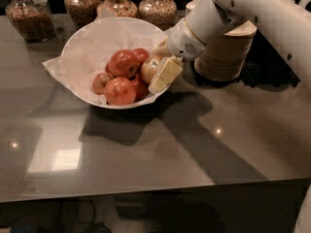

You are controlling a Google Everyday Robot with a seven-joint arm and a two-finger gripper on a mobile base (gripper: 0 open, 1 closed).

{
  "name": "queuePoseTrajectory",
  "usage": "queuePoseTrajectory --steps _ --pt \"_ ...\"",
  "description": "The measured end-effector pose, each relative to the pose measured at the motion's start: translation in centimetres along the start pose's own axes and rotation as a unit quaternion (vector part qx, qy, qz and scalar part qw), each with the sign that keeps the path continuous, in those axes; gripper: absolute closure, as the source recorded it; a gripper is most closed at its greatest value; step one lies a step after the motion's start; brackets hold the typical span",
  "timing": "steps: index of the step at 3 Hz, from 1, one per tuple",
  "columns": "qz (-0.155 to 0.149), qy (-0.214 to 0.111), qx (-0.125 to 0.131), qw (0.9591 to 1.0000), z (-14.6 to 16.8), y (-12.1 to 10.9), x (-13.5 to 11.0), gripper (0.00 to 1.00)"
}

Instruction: Pick apple from white bowl

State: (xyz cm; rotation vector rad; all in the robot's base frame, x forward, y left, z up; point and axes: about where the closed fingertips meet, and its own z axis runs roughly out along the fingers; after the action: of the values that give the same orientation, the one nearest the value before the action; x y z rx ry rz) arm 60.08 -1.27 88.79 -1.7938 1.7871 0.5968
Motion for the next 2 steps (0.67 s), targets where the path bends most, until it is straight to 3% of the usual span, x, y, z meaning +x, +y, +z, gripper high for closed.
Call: queuePoseTrajectory --steps 1,2 --pt "0.012 0.010 -0.010 0.9998 0.91 -0.12 0.66 0.38" --pt "0.012 0.010 -0.011 0.9998 0.93 -0.11 0.66 0.61"
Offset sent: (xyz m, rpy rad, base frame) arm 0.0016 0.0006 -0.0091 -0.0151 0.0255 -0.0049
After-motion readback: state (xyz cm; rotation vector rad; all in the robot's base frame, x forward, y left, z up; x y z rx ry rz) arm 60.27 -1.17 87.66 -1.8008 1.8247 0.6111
